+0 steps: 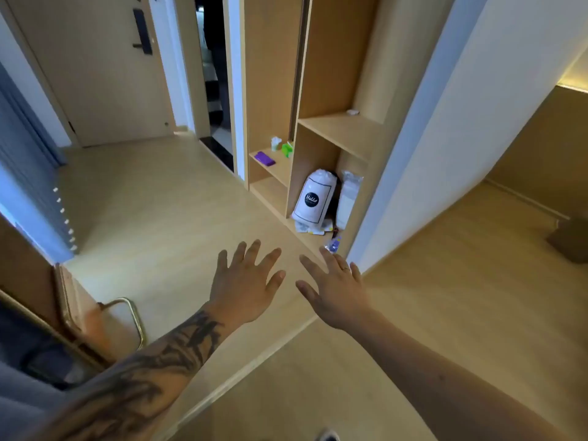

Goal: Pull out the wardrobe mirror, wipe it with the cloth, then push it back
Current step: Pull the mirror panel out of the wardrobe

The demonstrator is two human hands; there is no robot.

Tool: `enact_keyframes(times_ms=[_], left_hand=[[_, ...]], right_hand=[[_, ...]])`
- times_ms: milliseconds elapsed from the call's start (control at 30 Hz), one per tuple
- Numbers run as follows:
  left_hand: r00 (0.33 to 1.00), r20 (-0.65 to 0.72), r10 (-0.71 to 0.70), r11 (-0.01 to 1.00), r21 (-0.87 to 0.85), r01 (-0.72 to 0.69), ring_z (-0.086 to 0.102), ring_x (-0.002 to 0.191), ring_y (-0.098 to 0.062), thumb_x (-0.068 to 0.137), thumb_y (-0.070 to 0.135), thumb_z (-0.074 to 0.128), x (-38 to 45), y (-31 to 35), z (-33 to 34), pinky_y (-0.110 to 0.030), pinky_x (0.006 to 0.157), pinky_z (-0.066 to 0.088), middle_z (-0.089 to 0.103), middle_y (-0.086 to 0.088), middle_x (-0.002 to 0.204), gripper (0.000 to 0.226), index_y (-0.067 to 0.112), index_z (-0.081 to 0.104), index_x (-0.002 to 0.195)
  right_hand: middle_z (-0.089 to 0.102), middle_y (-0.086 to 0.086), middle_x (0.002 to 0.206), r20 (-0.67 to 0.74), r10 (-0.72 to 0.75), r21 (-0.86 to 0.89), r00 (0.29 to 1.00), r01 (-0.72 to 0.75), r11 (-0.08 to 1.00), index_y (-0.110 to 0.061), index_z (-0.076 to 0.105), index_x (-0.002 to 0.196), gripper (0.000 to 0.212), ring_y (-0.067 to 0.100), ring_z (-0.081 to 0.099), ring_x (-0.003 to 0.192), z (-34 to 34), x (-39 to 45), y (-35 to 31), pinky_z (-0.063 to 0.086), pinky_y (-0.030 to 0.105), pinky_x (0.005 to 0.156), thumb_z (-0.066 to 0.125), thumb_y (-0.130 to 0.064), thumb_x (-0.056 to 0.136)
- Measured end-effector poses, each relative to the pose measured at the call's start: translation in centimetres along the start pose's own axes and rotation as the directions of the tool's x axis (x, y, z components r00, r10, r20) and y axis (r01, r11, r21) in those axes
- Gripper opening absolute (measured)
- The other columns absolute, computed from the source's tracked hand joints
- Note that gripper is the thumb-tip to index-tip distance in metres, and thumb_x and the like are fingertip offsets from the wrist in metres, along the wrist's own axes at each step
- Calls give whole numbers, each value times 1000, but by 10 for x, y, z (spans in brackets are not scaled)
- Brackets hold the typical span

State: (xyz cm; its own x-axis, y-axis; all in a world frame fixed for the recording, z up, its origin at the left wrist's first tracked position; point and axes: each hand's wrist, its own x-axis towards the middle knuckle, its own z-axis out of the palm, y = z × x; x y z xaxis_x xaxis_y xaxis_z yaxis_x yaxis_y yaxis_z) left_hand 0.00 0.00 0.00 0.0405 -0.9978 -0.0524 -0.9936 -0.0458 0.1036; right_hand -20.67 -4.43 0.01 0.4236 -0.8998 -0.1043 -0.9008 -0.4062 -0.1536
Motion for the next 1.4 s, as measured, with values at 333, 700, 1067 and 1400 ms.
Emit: enact_keyframes(times_ms=[333, 700, 1067, 1400], left_hand=[[986, 124, -114, 993, 17, 113, 15, 163, -32, 98, 74, -2, 46, -60, 44, -59, 128, 11, 15, 0, 177, 74, 45, 11, 165], [950, 174, -259, 966, 44, 255, 17, 162, -32, 103, 73, 7, 189, -91, 37, -60, 128, 12, 18, -1, 177, 68, 45, 14, 165], [940, 201, -276, 960, 4, 281, 15, 163, -32, 94, 76, -4, 295, -110, 37, -60, 129, 11, 18, -1, 177, 80, 46, 16, 165], [968, 240, -69, 995, -48, 83, 17, 162, -34, 105, 71, 14, 436, -194, 45, -61, 127, 13, 19, -4, 176, 65, 45, 18, 165]], right_hand=[[-4, 1, 176, 100, -83, 37, 991, 80, 996, -49, 9, 163, 65, 34, 6, 160, 46, 100, -4, 13, 55, 128, 23, -71, 104], [-1, 3, 175, 137, -196, 109, 971, 182, 977, -46, 13, 163, 66, 39, 11, 159, 43, 268, 16, 16, 58, 126, 26, -70, 104], [2, 3, 175, 157, -180, 119, 971, 163, 980, -46, 14, 163, 66, 34, 10, 160, 44, 379, 39, 11, 63, 125, 24, -71, 103], [3, 2, 175, 173, 40, 151, 984, -66, 986, -48, 14, 163, 65, 30, 10, 160, 35, 481, 16, 12, 61, 125, 28, -70, 104]])
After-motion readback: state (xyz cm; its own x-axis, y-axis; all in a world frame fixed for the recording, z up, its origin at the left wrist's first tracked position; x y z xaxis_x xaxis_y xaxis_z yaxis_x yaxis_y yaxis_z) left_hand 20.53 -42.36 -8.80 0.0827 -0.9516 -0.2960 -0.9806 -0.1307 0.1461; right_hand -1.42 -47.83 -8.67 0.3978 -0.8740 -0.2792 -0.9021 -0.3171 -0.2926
